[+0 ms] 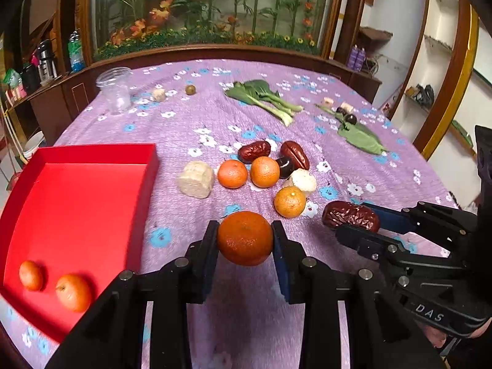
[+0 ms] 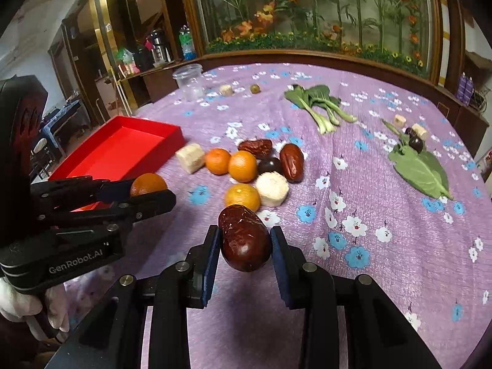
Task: Organize fruits
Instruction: 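Grasp an orange with the left tool while the right tool grasps a red date, then carry the orange and red date into the red tray and release both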
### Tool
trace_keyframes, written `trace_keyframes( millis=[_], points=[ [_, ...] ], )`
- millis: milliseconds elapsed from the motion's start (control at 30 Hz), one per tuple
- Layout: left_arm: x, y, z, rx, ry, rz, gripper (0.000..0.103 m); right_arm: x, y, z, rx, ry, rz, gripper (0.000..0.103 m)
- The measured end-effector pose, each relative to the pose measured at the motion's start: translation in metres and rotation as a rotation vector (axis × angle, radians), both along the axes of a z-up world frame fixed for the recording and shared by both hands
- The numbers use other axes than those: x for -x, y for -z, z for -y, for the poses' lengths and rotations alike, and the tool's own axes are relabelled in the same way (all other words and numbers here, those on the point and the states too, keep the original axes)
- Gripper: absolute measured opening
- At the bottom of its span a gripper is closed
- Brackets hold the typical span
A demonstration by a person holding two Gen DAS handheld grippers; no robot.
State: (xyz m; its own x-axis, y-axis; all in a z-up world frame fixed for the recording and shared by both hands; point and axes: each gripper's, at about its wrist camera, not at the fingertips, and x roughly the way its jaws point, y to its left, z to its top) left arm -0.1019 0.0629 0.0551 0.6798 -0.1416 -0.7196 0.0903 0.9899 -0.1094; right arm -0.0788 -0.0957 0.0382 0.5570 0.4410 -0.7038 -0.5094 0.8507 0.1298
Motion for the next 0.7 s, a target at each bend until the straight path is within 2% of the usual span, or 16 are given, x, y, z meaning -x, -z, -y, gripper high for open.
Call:
trace_keyframes(
  millis=[367,700],
  points=[
    [0.050,-0.033,-0.028,0.056,-0.061,0.087,0.032,0.040,-0.037,-0.012,-0.007,-0.029,0.084,0.036],
    [0.078,-0.045,-0.047,0.077,-0.107,0.126,0.032,0.073,-0.057,-0.030,-0.006,-0.070,0.137,0.036]
  ],
)
